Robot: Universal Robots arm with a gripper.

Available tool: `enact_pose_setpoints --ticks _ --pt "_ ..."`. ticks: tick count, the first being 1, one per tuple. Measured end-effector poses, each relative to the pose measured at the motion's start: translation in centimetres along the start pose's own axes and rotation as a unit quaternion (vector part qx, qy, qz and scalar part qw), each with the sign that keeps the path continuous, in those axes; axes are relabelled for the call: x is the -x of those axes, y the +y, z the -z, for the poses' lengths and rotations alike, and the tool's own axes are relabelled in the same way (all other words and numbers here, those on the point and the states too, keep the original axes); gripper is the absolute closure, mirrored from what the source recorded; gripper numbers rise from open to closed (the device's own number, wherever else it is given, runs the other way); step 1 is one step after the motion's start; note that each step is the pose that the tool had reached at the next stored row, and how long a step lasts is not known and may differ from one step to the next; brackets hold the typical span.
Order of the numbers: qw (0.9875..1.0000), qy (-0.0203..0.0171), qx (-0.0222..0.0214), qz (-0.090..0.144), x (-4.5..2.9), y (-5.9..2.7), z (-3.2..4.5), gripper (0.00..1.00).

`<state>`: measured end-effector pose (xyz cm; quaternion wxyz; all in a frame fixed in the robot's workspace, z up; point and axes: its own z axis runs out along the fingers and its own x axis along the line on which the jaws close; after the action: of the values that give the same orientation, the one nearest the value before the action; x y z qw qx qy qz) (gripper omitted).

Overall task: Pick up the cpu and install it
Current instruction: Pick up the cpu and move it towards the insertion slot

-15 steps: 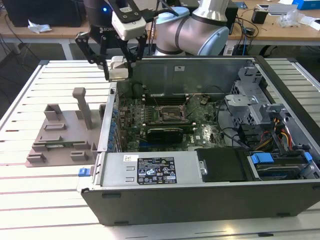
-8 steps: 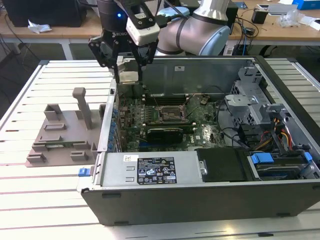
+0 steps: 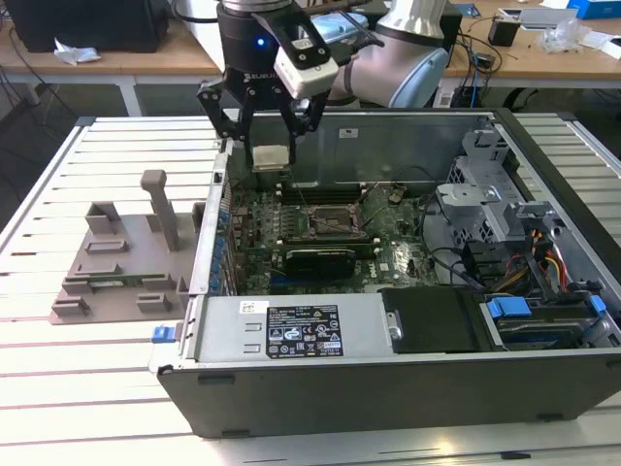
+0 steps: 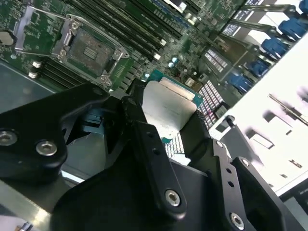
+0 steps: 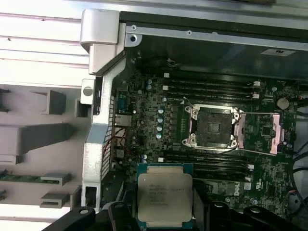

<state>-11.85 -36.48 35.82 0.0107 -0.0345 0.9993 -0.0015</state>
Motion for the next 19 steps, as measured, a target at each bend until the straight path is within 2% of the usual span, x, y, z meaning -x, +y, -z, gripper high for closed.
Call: enact_pose_setpoints --ticks 4,10,14,19 --pt "1.0 0.0001 -0.0004 0.0 1.23 -0.01 -0.83 0.45" --pt "1.0 0.0007 -0.0005 0.0 2.69 0.14 -1.87 0.45" --pt "1.0 0.0016 -0.0017 0.0 4.62 1.37 -3.48 0.45" --pt "1.0 0.0018 -0.0027 0.0 5.74 1.86 -4.39 0.45"
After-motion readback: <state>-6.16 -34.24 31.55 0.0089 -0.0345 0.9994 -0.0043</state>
